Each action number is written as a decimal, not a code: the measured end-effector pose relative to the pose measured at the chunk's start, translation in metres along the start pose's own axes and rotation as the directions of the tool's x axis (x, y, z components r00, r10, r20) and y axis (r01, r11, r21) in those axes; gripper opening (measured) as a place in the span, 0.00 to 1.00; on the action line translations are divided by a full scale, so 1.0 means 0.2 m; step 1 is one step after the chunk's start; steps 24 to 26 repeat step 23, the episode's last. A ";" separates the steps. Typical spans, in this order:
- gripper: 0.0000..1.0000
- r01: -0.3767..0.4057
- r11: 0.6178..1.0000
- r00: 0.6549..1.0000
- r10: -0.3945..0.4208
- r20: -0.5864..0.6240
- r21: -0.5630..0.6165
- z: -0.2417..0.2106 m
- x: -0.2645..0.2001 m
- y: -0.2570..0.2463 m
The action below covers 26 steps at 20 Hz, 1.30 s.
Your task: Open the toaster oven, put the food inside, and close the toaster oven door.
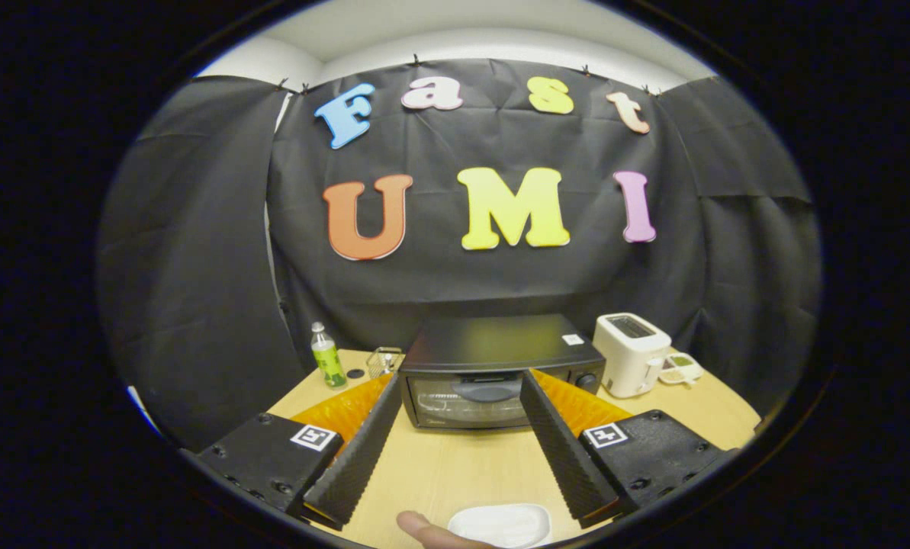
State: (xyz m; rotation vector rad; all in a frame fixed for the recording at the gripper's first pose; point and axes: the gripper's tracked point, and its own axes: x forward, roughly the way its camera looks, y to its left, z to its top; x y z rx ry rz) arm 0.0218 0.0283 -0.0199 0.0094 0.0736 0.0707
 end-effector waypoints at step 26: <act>1.00 -0.019 0.998 0.996 0.023 0.081 -0.055 0.06 -0.71 -0.18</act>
